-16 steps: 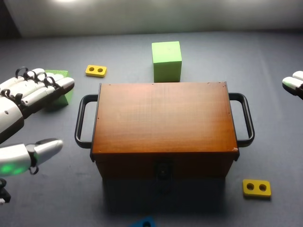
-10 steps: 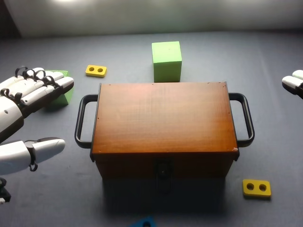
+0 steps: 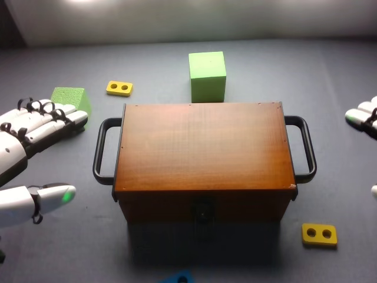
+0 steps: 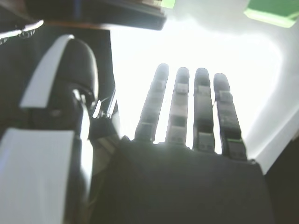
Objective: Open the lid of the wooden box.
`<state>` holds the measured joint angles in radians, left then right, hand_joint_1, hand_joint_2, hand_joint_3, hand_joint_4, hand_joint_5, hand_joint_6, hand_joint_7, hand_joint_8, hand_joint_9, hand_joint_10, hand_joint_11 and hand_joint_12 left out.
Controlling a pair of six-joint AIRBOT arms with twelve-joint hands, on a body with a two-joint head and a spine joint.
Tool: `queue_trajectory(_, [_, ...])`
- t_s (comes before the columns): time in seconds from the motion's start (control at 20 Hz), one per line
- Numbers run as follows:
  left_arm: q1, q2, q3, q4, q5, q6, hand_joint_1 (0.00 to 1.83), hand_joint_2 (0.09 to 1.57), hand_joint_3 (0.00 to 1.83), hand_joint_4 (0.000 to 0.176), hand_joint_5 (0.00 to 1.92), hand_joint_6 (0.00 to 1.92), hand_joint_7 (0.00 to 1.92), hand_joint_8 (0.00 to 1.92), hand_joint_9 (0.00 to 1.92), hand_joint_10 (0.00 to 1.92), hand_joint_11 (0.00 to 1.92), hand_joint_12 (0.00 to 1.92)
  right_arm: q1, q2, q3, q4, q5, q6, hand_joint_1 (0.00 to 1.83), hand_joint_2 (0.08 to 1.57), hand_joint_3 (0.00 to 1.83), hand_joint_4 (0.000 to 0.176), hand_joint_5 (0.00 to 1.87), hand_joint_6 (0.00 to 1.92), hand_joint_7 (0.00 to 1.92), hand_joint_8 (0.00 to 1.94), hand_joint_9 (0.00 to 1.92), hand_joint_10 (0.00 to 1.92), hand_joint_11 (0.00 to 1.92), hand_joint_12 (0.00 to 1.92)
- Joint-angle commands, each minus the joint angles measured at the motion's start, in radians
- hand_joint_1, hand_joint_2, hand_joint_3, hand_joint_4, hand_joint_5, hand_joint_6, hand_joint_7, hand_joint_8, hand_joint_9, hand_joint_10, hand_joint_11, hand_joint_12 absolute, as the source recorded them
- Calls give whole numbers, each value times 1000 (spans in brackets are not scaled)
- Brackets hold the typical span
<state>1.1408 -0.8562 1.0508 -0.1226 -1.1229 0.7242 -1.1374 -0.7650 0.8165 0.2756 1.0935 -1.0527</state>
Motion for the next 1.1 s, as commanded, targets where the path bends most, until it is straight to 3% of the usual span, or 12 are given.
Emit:
queue_trajectory(0.0, [0, 7, 4, -14, -100, -11, 206, 1332, 5, 0, 10, 4, 0, 0, 0, 0, 0, 0, 11, -1, 7, -1, 101, -2, 285, 1402, 3, 0, 0, 0, 0, 0, 0, 0, 0, 0])
queue_trajectory(0.25, [13, -2, 5, -3, -65, -25, 222, 1333, 3, 0, 35, 9, 0, 0, 0, 0, 0, 0, 14, -23, 18, -2, 55, -2, 408, 1398, 0, 0, 0, 0, 0, 0, 0, 0, 0, 0])
queue_trajectory(0.75, [20, -26, 14, 50, -22, -74, 175, 1336, 2, 0, 66, 8, 0, 0, 0, 0, 0, 0, 54, -67, 47, -31, -46, -2, 378, 1394, 0, 0, 0, 0, 0, 0, 0, 0, 0, 0])
queue_trajectory(1.05, [19, -29, 14, 63, -19, -82, 122, 1350, 4, 0, 59, 0, 0, 0, 0, 0, 0, 0, 92, -105, 81, -35, -113, -2, 493, 1378, 0, 0, 0, 0, 0, 0, 0, 0, 0, 0])
